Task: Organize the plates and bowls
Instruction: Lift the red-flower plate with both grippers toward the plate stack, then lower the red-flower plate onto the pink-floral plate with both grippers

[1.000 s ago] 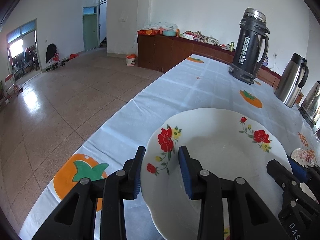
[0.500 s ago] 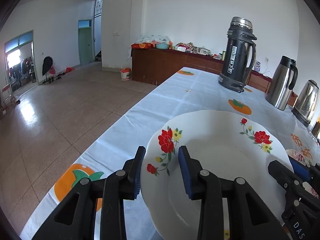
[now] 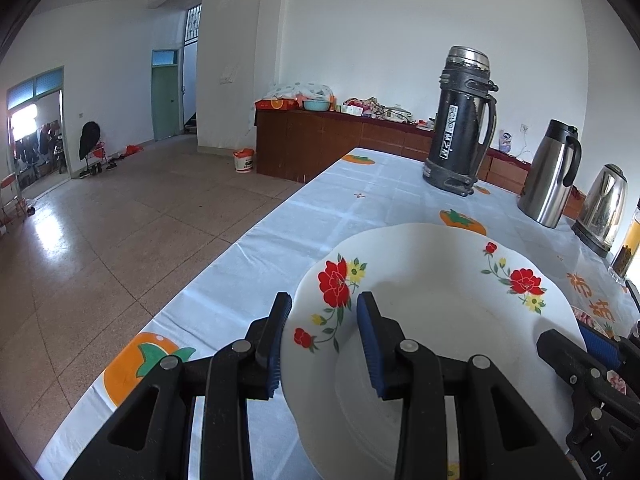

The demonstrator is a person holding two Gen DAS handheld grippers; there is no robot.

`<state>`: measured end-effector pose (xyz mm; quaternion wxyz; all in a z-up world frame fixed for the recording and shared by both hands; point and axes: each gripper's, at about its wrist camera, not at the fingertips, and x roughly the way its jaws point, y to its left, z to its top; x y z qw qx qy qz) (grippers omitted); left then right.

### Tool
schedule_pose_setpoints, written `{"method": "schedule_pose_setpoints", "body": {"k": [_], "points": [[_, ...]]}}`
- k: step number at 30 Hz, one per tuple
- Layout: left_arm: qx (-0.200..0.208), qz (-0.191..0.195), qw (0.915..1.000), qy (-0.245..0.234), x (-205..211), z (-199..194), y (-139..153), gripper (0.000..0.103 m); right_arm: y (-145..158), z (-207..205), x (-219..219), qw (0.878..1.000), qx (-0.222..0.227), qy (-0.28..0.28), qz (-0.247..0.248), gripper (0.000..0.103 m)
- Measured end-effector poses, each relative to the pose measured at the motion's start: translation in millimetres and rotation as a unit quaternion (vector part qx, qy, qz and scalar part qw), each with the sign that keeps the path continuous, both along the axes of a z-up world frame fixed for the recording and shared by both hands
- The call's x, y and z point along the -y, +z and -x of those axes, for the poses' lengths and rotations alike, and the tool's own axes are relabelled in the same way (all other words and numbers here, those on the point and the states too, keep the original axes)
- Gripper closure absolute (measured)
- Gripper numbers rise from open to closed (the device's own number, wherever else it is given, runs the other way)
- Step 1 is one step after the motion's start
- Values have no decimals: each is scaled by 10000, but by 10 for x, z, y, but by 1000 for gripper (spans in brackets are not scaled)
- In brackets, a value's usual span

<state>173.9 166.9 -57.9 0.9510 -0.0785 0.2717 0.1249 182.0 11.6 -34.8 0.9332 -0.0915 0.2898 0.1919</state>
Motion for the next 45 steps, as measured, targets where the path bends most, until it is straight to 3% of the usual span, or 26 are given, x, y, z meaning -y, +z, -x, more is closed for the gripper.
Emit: {"method": "schedule_pose_setpoints", "body": {"k": [45], "points": [[111,-157,9984,-530,1027,58,300,67,166,142,1034,9961,243,-722,-446,78]]}}
